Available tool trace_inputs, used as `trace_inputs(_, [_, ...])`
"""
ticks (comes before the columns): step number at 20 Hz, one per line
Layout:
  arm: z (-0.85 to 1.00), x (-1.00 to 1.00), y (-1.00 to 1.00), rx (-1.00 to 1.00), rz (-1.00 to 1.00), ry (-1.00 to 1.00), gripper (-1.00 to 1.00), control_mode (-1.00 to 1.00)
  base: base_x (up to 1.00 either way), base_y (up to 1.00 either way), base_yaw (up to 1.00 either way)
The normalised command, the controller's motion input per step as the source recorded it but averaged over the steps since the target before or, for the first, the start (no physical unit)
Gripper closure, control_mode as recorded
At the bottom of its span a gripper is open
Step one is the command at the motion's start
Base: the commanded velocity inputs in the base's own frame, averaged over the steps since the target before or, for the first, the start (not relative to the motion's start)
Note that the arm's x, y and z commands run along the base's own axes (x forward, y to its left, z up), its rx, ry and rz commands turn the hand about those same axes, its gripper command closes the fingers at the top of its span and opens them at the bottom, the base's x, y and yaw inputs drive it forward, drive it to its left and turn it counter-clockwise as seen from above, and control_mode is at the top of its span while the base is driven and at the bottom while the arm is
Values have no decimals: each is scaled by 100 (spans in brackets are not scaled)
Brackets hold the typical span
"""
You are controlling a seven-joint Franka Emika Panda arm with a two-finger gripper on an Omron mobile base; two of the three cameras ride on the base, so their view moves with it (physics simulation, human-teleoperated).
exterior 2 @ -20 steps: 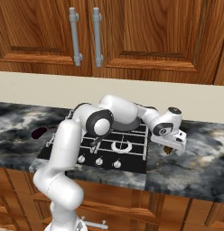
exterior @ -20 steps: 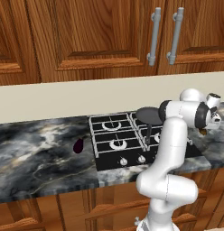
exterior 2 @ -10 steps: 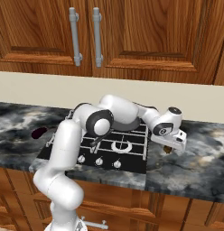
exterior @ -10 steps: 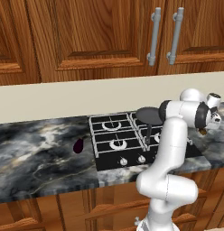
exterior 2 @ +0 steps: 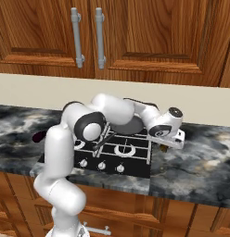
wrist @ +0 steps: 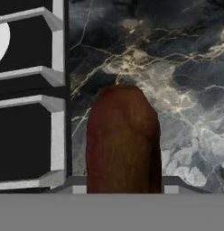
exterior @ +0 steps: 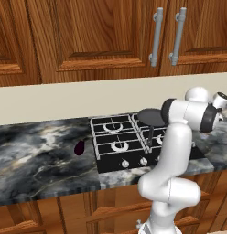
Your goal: Put the sweet potato and eggplant in the pan. Then turn on the rear right burner and set the heat to medium.
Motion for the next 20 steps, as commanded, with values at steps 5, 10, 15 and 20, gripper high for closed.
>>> trace_inputs(5, [32,1,97,0,16,-16,100,-100,0,0,0])
trace_inputs(10, [52,24,78,-3,9,-7,100,-100,0,0,0])
trace_inputs(15, [46,14,52,-5,2,0,100,-100,0,0,0])
trace_inputs(20, [12,17,39,-1,0,0,100,-100,0,0,0])
